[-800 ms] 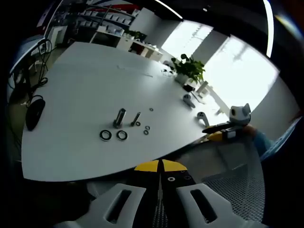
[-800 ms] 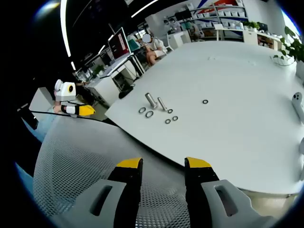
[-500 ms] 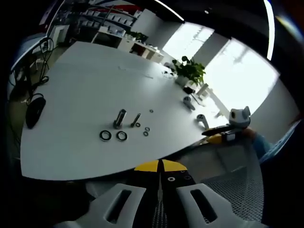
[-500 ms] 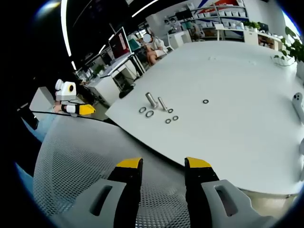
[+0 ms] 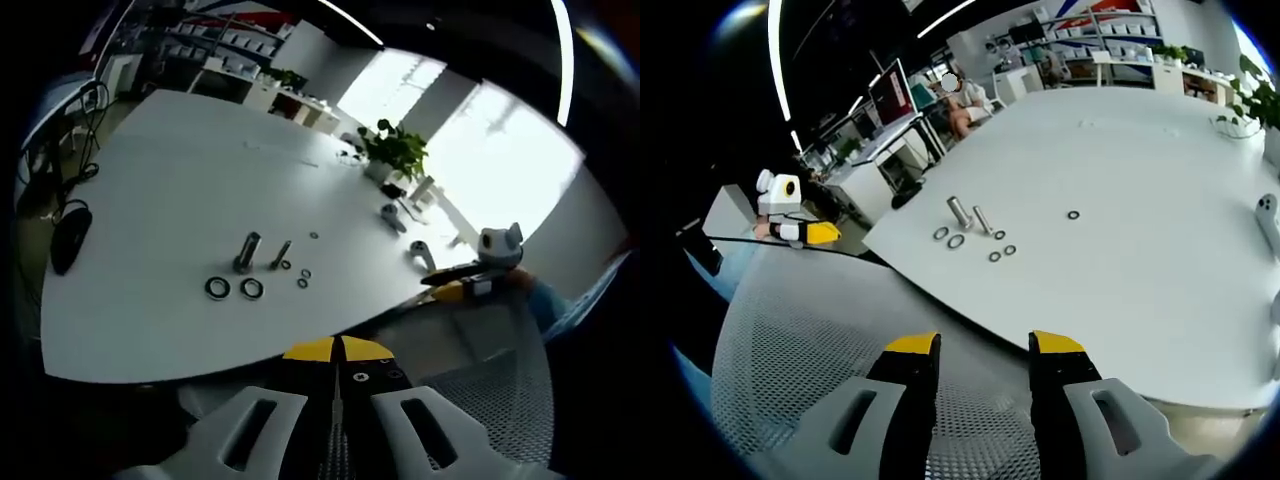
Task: Place the washer onto the threaded stud by aligning its center hole with the stud, sliding it down to the base, and recovering from edge contact or off-axis alignment until the washer reaches the visible bottom stop.
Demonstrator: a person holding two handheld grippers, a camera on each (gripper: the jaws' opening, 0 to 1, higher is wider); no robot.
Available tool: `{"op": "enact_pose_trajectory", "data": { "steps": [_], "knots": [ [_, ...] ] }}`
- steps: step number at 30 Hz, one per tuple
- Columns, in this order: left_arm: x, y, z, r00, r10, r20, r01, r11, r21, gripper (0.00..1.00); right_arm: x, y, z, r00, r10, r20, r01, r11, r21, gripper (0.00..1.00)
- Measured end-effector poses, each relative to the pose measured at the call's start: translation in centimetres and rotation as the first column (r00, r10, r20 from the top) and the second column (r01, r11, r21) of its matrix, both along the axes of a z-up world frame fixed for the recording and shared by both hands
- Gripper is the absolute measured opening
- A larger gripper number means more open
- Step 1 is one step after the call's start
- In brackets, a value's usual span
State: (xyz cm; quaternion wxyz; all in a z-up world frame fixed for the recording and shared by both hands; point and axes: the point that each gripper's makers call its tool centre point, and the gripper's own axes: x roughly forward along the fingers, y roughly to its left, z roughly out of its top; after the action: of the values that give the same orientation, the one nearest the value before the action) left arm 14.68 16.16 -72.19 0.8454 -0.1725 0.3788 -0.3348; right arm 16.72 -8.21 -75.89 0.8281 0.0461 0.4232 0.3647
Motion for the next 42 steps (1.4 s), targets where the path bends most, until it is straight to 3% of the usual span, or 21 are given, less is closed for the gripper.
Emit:
{"op": "enact_pose_trajectory", "data": {
  "steps": [9, 11, 13, 17, 19, 21, 24, 26, 27, 28, 29, 30, 31, 34, 39, 42],
  "knots": [
    [0.1, 0.1, 0.0, 1.000, 0.006, -0.002, -0.006, 1.000, -0.002, 0.00, 0.1, 0.0, 0.0, 1.000, -0.001, 0.001, 0.001, 1.000, 0.004, 0.37],
    [0.0, 0.0, 0.0, 1.000, 0.005, -0.003, -0.005, 1.000, -0.001, 0.00, 0.1, 0.1, 0.2, 1.000, 0.004, 0.008, -0.004, 1.000, 0.013, 0.33],
    [0.0, 0.0, 0.0, 1.000, 0.003, -0.003, -0.003, 1.000, 0.002, 0.00, 0.0, 0.7, 0.9, 0.999, 0.021, 0.030, -0.023, 0.999, 0.048, 0.23],
    [0.0, 0.1, -0.1, 1.000, 0.003, -0.007, -0.003, 1.000, 0.004, 0.00, -0.1, 0.8, 0.7, 1.000, 0.020, 0.024, -0.021, 0.999, 0.041, 0.21],
    [0.0, 0.0, -0.2, 1.000, 0.001, -0.009, 0.000, 1.000, 0.005, 0.00, -0.3, 1.1, 0.8, 0.998, 0.052, 0.038, -0.052, 0.998, 0.023, 0.15],
    [0.0, 0.1, -0.2, 1.000, 0.000, -0.010, 0.000, 1.000, 0.006, 0.00, -0.6, 0.6, 0.2, 0.993, 0.106, 0.043, -0.102, 0.992, -0.069, 0.14],
    [0.0, 0.1, -0.2, 1.000, 0.000, -0.011, 0.000, 1.000, 0.007, 0.00, -1.3, 0.2, -0.5, 0.980, 0.197, 0.041, -0.184, 0.959, -0.215, 0.14],
    [0.0, 0.2, -0.2, 1.000, 0.001, -0.011, -0.001, 1.000, 0.006, 0.00, -1.4, 0.1, -0.6, 0.962, 0.269, 0.054, -0.242, 0.924, -0.298, 0.14],
    [0.0, 0.1, -0.2, 1.000, 0.001, -0.011, -0.001, 1.000, 0.006, 0.00, -1.7, 0.1, -0.7, 0.947, 0.318, 0.043, -0.284, 0.894, -0.345, 0.13],
    [0.0, 0.2, -0.2, 1.000, 0.002, -0.010, -0.001, 1.000, 0.005, 0.00, -2.0, 0.2, -0.7, 0.937, 0.349, 0.031, -0.314, 0.874, -0.370, 0.11],
    [0.0, 0.2, -0.2, 1.000, 0.002, -0.010, -0.002, 1.000, 0.005, 0.00, -3.1, 0.5, -0.7, 0.910, 0.415, -0.010, -0.387, 0.838, -0.384, 0.03],
    [0.0, 0.2, -0.2, 1.000, 0.003, -0.009, -0.003, 1.000, 0.004, 0.00, -3.1, 0.7, -0.7, 0.895, 0.446, -0.010, -0.412, 0.818, -0.402, 0.03],
    [0.0, 0.2, -0.2, 1.000, 0.004, -0.008, -0.004, 1.000, 0.003, 0.00, -3.4, 0.9, -0.6, 0.895, 0.445, -0.023, -0.415, 0.814, -0.405, 0.03],
    [0.0, 0.2, -0.1, 1.000, 0.009, -0.007, -0.009, 1.000, -0.002, 0.00, -4.1, 1.4, -0.2, 0.855, 0.517, -0.036, -0.479, 0.761, -0.438, 0.03],
    [0.0, 0.2, -0.1, 1.000, 0.009, -0.007, -0.009, 1.000, 0.001, 0.00, -4.5, 2.4, 0.7, 0.842, 0.539, -0.022, -0.496, 0.758, -0.423, 0.04],
    [0.0, 0.2, -0.2, 1.000, 0.008, -0.007, -0.008, 1.000, 0.004, 0.00, -4.4, 2.2, 0.1, 0.850, 0.526, -0.021, -0.480, 0.757, -0.443, 0.03]
  ]
}}
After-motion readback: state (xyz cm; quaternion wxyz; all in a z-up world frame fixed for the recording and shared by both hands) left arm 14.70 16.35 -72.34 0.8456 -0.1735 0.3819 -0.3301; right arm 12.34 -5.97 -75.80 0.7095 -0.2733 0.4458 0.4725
